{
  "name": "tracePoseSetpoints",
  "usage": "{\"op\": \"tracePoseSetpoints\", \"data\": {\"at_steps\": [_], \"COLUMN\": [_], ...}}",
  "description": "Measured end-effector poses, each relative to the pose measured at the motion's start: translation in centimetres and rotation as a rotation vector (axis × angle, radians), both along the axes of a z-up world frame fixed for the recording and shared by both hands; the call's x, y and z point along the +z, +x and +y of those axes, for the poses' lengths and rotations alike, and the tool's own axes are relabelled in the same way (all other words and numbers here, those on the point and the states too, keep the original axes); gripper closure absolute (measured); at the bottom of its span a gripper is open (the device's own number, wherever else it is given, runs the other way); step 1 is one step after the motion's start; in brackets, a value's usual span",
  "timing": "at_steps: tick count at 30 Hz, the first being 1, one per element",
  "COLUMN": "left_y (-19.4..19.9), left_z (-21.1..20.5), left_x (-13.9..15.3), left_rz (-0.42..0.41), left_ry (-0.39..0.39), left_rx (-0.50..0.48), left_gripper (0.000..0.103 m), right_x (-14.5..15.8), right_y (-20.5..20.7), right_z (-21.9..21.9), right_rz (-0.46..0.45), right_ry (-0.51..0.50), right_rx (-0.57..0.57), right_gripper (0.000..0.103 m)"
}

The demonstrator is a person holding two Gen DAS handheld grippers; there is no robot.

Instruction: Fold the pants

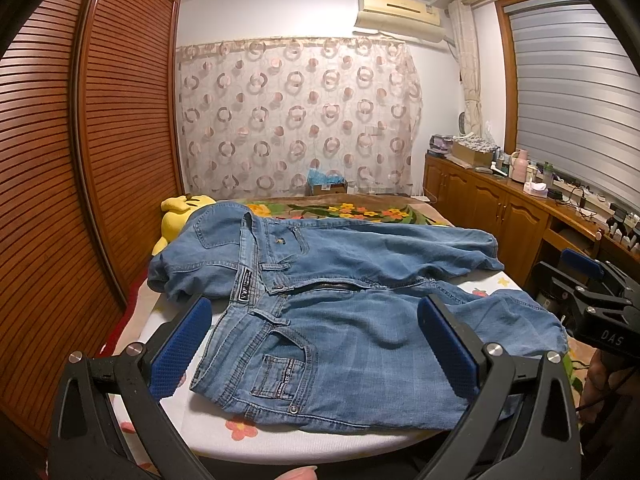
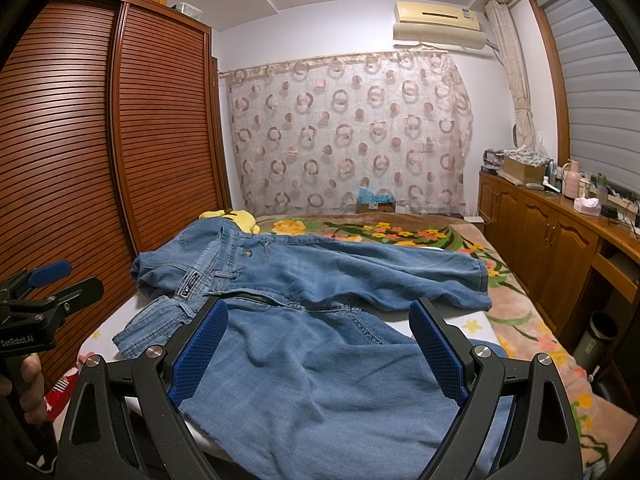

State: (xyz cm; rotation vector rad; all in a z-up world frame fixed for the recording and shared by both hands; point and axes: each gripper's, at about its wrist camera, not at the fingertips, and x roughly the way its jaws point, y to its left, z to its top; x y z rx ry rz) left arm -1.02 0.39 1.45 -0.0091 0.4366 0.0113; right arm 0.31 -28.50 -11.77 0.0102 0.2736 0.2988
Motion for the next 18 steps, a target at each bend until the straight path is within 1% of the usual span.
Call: {"op": "tracePoseSetpoints", "data": {"at_steps": [17,18], "left_y": [-0.02,-0.08], "left_z": [-0.08,0.05], "left_x": [-0.14,0.52], "left_rz": [-0.004,-0.004], "left_ry": [0.0,0.001], "left_rx": [0.0,0.0], "left_gripper": [0.0,0.0], "right_x": [0.07,0.05], "right_y": [-0.04,-0.04], "right_z": [0.14,0.11], "right_rz": [0.001,0.001], "right_ry": [0.0,0.0], "right_rx": [0.001,0.001], "right_gripper": [0.01,0.01]}}
